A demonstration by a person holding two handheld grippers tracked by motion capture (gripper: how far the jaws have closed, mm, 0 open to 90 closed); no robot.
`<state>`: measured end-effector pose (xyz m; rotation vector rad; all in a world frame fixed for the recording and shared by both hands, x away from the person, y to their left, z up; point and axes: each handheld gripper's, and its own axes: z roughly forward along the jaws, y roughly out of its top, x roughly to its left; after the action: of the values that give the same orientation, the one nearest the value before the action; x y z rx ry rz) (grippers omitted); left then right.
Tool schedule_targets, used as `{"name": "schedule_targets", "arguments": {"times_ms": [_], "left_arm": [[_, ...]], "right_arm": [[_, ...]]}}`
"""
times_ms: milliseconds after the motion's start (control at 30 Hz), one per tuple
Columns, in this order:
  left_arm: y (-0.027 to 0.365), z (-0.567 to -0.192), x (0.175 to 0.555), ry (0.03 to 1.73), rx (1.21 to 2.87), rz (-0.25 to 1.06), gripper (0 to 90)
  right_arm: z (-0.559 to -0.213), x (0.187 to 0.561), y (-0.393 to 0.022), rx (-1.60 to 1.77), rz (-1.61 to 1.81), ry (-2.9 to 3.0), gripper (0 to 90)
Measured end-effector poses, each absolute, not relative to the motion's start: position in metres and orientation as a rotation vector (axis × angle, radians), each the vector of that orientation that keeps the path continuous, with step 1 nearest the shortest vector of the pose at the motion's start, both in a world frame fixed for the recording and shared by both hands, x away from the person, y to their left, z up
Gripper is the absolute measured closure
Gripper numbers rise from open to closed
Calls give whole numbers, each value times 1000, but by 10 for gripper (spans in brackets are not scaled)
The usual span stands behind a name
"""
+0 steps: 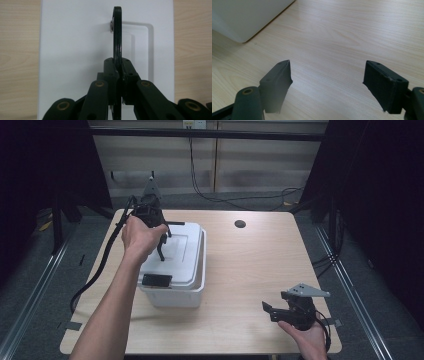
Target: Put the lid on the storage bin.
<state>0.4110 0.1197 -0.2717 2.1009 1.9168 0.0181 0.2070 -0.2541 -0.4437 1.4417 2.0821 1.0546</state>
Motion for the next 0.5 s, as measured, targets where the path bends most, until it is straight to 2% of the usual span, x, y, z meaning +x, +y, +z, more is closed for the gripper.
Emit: {"name": "schedule_targets", "arguments": {"times_ms": [500], "left_arm": [[112, -279, 411, 1940, 2054, 21, 847]], "right_arm": [[-444, 207, -254, 1442, 1055, 2084, 218]]}}
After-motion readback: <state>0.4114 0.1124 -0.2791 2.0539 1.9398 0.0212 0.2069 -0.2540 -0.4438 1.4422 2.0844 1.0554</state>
